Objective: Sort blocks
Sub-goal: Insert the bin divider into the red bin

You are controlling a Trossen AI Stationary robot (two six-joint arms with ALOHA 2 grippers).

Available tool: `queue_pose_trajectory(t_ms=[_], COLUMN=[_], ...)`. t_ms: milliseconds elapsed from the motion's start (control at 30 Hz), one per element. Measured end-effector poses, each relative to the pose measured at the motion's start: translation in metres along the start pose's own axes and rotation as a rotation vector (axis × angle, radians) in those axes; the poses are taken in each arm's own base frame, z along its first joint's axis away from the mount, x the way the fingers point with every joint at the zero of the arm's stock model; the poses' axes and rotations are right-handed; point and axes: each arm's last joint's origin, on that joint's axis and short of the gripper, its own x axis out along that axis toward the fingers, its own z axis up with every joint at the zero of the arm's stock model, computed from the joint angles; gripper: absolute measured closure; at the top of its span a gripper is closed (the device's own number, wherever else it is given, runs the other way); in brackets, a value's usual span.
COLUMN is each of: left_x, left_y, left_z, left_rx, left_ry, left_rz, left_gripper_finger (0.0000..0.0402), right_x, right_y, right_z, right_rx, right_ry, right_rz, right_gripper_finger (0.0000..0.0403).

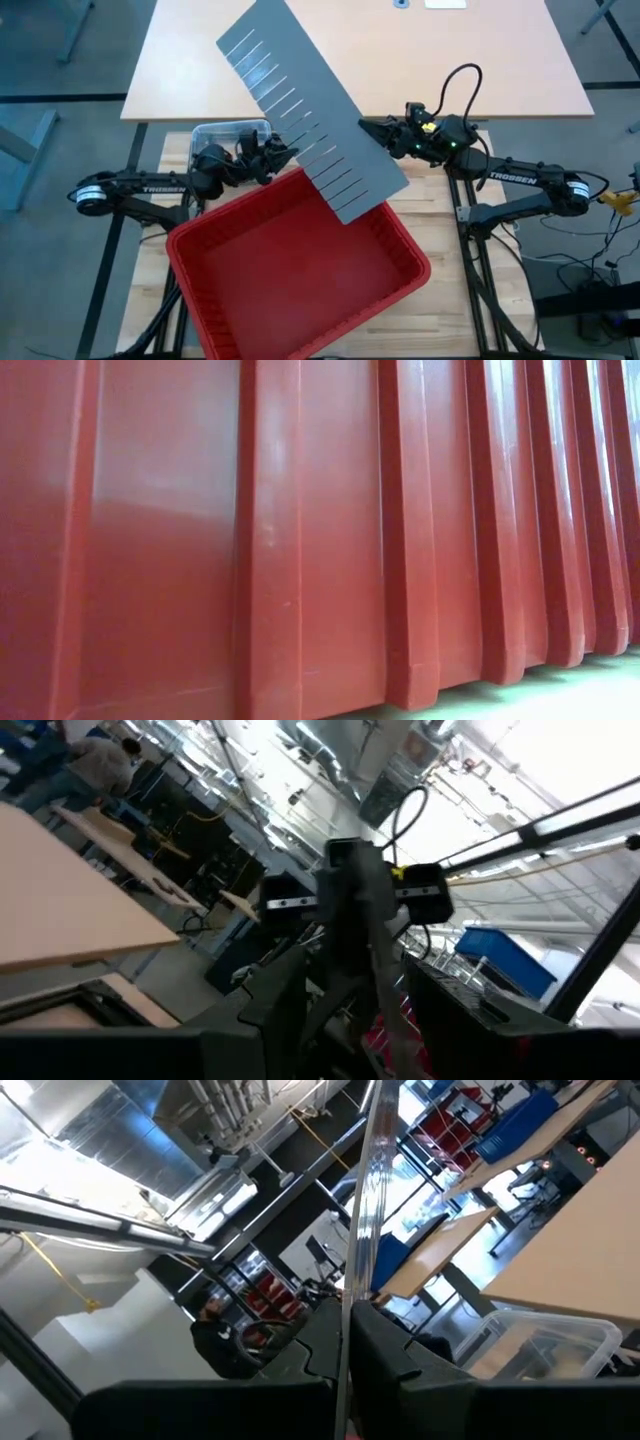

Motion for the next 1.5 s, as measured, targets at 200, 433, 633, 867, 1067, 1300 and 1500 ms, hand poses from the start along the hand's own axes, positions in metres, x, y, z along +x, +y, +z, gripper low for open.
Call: queue_pose_trajectory(t_ms=[200, 433, 633, 867, 1067, 1300, 1500], left_x=[0.000, 0.002, 0.004, 0.031, 0.048, 0.041, 0.028], left_y=[0.001, -0.001, 0.001, 0.007, 0.003, -0.001, -0.002], left_z=[0.003, 0.005, 0.002, -0.004, 0.000, 0.003, 0.003], left_rx=[0.003, 0.005, -0.005, -0.012, 0.031, 0.029, 0.029], left_ry=[-0.016, 0.003, 0.026, 0.076, 0.100, 0.106, 0.092], left_rz=[0.004, -0.023, -0.037, -0.075, -0.129, -0.147, -0.132], left_gripper_finger=[0.0279, 0.0346, 0.0385, 0.0401, 0.0401, 0.0401, 0.0380], right_x=[0.000, 0.000, 0.000, -0.001, -0.001, 0.000, 0.000], right_y=[0.000, 0.000, 0.000, 0.001, 0.001, 0.001, 0.000], right_z=[0.000, 0.000, 0.000, 0.001, 0.001, 0.000, -0.001], right_rx=[0.000, 0.000, 0.000, 0.000, -0.002, 0.005, 0.006], right_ry=[0.000, 0.001, 0.001, 0.000, -0.011, 0.005, 0.017], right_rz=[0.001, 0.001, 0.001, 0.008, 0.006, 0.011, 0.012], right_gripper_finger=[0.0403, 0.0403, 0.0403, 0.0403, 0.0403, 0.0403, 0.0403])
